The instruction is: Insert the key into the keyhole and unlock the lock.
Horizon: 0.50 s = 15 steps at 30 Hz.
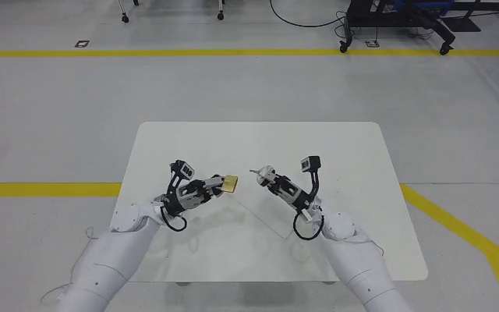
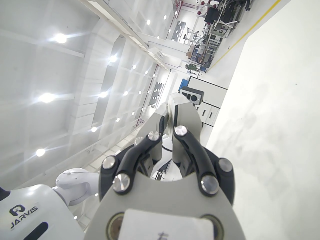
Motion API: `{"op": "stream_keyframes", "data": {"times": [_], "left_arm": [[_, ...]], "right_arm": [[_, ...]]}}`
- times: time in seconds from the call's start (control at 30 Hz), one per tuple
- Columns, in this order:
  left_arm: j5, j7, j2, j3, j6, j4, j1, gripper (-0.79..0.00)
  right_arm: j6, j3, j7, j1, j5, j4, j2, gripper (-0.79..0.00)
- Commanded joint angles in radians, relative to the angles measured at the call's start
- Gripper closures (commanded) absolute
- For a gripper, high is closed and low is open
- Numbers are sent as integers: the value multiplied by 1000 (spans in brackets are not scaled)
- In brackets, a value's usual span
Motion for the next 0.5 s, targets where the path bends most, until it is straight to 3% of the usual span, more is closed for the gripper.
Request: {"op": "stream_keyframes", "data": {"times": [0.0, 0.13, 0.3, 0.47], "left_arm": [[-23, -16, -24, 34, -36, 78, -39, 0], [-16, -9, -58, 71, -120, 164, -83, 0], [103, 76, -79, 93, -288, 225, -118, 0], [220, 201, -82, 83, -446, 194, -112, 0]], "right_arm": [[-3, -5, -14, 4, -2, 7, -4, 0], [-4, -19, -80, 4, 55, 10, -19, 0], [105, -48, -129, 32, 159, 35, -43, 0], [161, -61, -155, 62, 192, 73, -58, 0]]}}
